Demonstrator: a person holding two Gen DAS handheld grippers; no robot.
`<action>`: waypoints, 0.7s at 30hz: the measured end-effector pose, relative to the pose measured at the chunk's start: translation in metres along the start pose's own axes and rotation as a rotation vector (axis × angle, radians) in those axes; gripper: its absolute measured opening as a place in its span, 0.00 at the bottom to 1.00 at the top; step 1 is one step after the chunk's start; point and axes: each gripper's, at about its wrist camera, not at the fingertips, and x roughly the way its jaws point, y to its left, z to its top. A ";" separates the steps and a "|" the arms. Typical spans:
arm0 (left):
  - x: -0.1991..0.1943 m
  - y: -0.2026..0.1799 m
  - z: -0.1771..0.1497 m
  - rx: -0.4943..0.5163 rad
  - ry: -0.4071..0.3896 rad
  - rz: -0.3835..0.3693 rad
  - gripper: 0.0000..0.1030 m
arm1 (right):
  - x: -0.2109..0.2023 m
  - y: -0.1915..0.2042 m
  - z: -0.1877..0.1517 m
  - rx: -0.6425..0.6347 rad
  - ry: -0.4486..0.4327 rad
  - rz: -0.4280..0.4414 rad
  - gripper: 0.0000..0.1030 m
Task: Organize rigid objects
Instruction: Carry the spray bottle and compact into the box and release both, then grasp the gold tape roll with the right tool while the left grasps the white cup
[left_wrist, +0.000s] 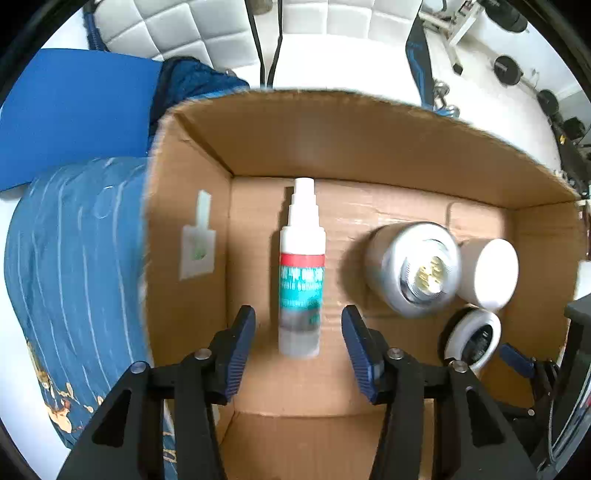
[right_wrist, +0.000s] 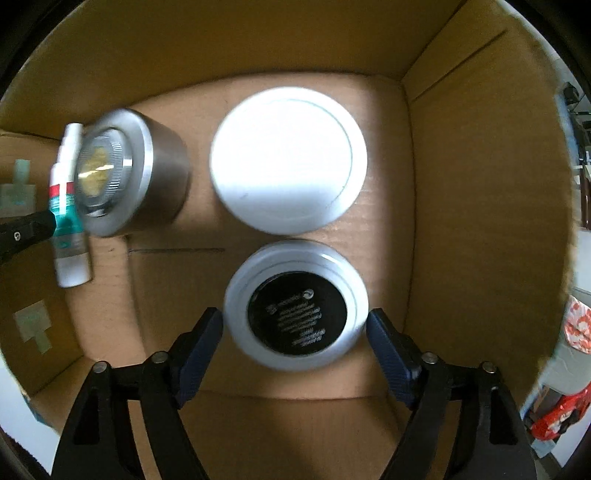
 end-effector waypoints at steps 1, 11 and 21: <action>-0.008 0.000 -0.006 -0.006 -0.013 -0.003 0.54 | -0.007 0.002 -0.003 -0.005 -0.011 0.005 0.86; -0.072 -0.001 -0.073 0.001 -0.200 -0.038 0.96 | -0.074 -0.004 -0.071 -0.016 -0.172 0.020 1.00; -0.115 0.022 -0.146 -0.005 -0.321 -0.042 0.96 | -0.122 0.005 -0.138 -0.019 -0.287 0.049 1.00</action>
